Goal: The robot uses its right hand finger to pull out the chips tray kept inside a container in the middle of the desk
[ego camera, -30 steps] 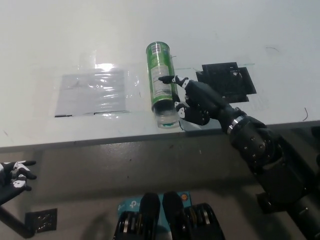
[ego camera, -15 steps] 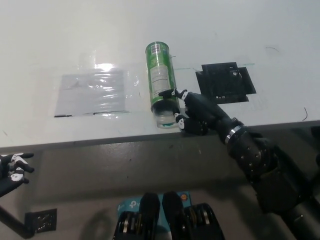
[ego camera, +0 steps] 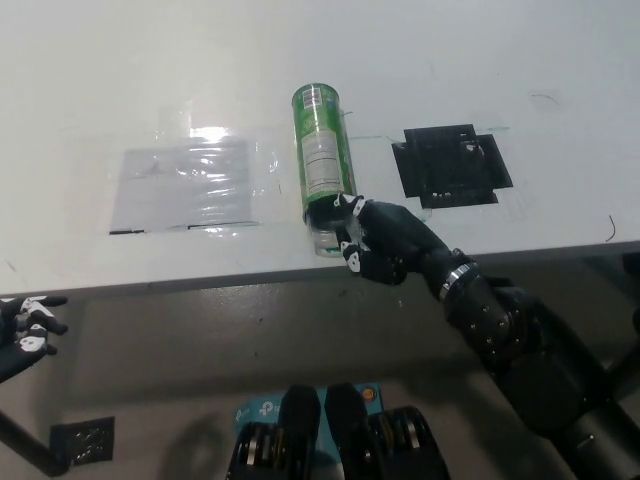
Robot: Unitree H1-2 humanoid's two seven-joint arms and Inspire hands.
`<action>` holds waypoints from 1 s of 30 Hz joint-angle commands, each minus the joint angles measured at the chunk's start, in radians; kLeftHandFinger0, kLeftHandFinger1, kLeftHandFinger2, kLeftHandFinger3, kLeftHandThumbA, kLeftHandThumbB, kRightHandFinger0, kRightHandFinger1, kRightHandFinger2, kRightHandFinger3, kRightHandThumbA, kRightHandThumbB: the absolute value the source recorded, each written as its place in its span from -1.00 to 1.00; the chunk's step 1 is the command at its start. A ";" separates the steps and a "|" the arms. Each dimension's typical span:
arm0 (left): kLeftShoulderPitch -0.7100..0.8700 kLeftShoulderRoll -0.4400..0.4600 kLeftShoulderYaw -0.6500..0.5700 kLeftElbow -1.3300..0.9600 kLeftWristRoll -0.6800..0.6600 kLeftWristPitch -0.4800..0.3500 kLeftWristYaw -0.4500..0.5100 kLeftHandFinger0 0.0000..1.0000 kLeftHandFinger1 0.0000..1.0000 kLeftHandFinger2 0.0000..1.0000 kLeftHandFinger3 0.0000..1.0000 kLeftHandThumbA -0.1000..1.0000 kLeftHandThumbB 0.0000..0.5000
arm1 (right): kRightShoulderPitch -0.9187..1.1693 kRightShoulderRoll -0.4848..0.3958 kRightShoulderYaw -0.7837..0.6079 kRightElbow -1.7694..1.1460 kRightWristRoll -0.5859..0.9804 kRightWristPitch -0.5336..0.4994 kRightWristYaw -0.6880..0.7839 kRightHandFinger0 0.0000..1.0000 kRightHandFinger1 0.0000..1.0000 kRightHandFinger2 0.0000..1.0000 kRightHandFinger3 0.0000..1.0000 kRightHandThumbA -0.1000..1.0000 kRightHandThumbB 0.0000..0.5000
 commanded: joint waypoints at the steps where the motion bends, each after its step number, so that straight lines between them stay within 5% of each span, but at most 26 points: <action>1: -0.025 0.038 0.014 -0.013 0.005 0.007 -0.016 0.20 0.39 0.65 0.97 -0.54 -1.00 | -0.008 -0.024 -0.012 -0.017 -0.030 -0.025 -0.011 -1.00 -1.00 0.40 0.70 -1.00 0.10; 12: -0.033 0.046 0.018 -0.013 -0.001 0.007 -0.009 0.22 0.40 0.65 0.98 -0.55 -1.00 | 0.043 -0.040 -0.025 -0.047 -0.021 -0.003 0.018 -1.00 -1.00 0.44 0.80 -1.00 0.04; 14: -0.031 0.049 0.022 -0.018 -0.003 0.007 -0.012 0.20 0.39 0.66 0.98 -0.57 -1.00 | 0.048 -0.034 -0.025 -0.048 -0.009 0.017 0.037 -1.00 -0.94 0.45 0.86 -1.00 -0.06; 15: -0.032 0.050 0.022 -0.020 -0.004 0.007 -0.010 0.21 0.39 0.65 0.99 -0.58 -1.00 | 0.052 -0.033 -0.017 -0.051 -0.017 0.016 0.039 -1.00 -0.89 0.68 0.89 -1.00 -0.11; 17: -0.033 0.051 0.023 -0.019 -0.001 0.007 -0.012 0.21 0.39 0.65 0.99 -0.57 -1.00 | 0.062 -0.026 -0.005 -0.039 -0.026 -0.006 0.033 -0.78 -0.54 0.73 0.88 -1.00 -0.16; 23: -0.039 0.049 0.026 -0.017 -0.007 0.007 -0.008 0.19 0.38 0.66 0.99 -0.57 -1.00 | 0.085 0.004 0.024 -0.034 -0.040 -0.035 0.032 -1.00 -0.98 0.83 0.92 -1.00 -0.21; 30: -0.047 0.047 0.024 -0.008 0.000 0.007 -0.016 0.16 0.35 0.61 0.96 -0.58 -1.00 | 0.115 0.012 0.030 -0.088 -0.049 -0.024 0.034 -1.00 -1.00 0.84 0.90 -1.00 -0.20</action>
